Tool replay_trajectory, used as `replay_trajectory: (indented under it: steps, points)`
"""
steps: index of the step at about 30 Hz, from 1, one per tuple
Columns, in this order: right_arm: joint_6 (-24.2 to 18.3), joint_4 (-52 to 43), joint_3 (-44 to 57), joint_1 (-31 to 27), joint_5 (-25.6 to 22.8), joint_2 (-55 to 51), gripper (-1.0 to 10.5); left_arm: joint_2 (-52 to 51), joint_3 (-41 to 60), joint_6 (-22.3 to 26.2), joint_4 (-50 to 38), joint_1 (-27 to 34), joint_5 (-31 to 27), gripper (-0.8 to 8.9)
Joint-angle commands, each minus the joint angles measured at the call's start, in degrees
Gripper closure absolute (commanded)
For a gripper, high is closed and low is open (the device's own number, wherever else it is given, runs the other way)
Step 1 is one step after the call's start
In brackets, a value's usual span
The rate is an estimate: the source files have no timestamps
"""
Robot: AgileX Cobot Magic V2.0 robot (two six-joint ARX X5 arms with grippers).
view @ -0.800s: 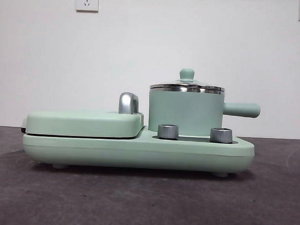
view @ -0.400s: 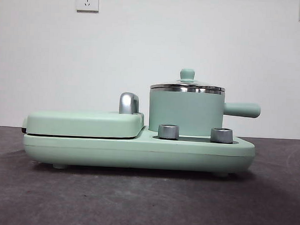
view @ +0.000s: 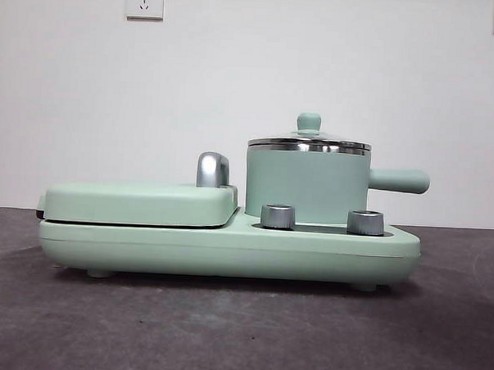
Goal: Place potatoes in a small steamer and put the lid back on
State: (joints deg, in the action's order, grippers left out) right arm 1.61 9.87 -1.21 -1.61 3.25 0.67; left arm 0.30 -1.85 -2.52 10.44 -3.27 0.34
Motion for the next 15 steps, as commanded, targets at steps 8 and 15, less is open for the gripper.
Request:
replay_trajectory:
  steps: [8,15]
  points:
    - [-0.55,-0.20,0.52,-0.15,-0.24,-0.46,9.3,-0.11,1.09,0.35,0.33,-0.07,0.04,8.09]
    - [-0.55,-0.87,0.52,-0.13,-0.26,-0.46,9.3,-0.11,1.09,0.35,0.33,-0.09,0.04,8.09]
